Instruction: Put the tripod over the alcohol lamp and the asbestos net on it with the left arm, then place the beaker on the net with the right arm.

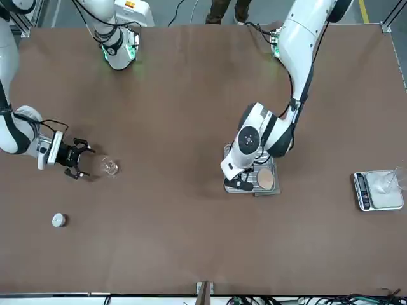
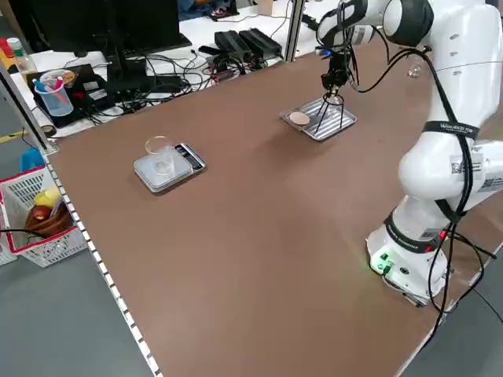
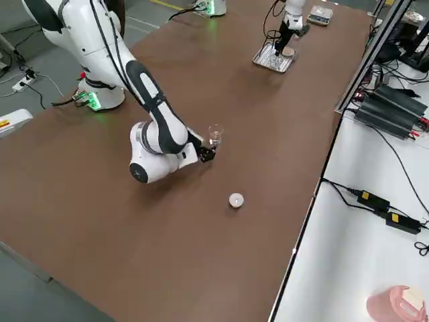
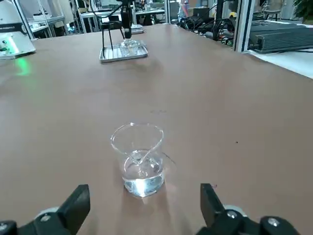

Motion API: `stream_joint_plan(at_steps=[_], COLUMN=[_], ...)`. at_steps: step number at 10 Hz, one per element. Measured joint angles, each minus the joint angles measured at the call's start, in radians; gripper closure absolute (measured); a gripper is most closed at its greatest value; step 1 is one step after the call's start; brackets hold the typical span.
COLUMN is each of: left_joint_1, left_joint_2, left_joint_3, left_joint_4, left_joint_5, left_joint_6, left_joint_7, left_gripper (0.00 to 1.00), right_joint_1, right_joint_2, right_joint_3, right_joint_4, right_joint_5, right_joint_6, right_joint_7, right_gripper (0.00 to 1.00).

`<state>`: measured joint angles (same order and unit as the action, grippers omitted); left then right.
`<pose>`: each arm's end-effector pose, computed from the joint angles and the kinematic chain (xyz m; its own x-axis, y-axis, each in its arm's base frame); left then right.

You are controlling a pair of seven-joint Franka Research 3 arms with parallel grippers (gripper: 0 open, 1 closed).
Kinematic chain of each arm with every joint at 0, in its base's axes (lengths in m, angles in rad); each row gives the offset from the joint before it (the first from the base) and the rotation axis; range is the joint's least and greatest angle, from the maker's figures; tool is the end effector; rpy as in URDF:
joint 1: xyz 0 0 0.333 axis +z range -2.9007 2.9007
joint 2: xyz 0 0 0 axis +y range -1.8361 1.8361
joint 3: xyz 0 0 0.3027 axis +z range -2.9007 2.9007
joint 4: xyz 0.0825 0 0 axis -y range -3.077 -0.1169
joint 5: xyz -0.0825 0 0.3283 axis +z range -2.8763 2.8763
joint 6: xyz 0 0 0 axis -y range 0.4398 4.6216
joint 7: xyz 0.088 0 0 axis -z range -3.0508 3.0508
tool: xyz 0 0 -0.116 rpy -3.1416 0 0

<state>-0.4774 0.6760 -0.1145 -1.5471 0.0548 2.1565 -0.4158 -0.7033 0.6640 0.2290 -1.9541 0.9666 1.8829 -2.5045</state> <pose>0.5429 -0.3483 0.2643 0.9807 -0.1836 -0.0677 -0.1840 -0.9829 0.0006 0.4866 -0.1729 0.1682 0.1302 0.4082 0.9036 0.9789 -0.1975 -0.0518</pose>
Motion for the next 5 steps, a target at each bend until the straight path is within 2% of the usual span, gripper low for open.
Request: stream_joint_plan(at_steps=[5], left_joint_1=[0.000], left_joint_2=[-0.001], left_joint_3=[0.000], left_joint_4=[0.000], left_joint_5=[0.000], left_joint_6=[-0.001], left_joint_7=[0.000], left_gripper=[0.74], right_joint_1=[0.019], right_joint_2=[0.022], right_joint_3=[0.029], right_joint_4=[0.012], right_joint_5=[0.011], right_joint_6=[0.029], right_joint_7=[-0.016], right_gripper=[0.00])
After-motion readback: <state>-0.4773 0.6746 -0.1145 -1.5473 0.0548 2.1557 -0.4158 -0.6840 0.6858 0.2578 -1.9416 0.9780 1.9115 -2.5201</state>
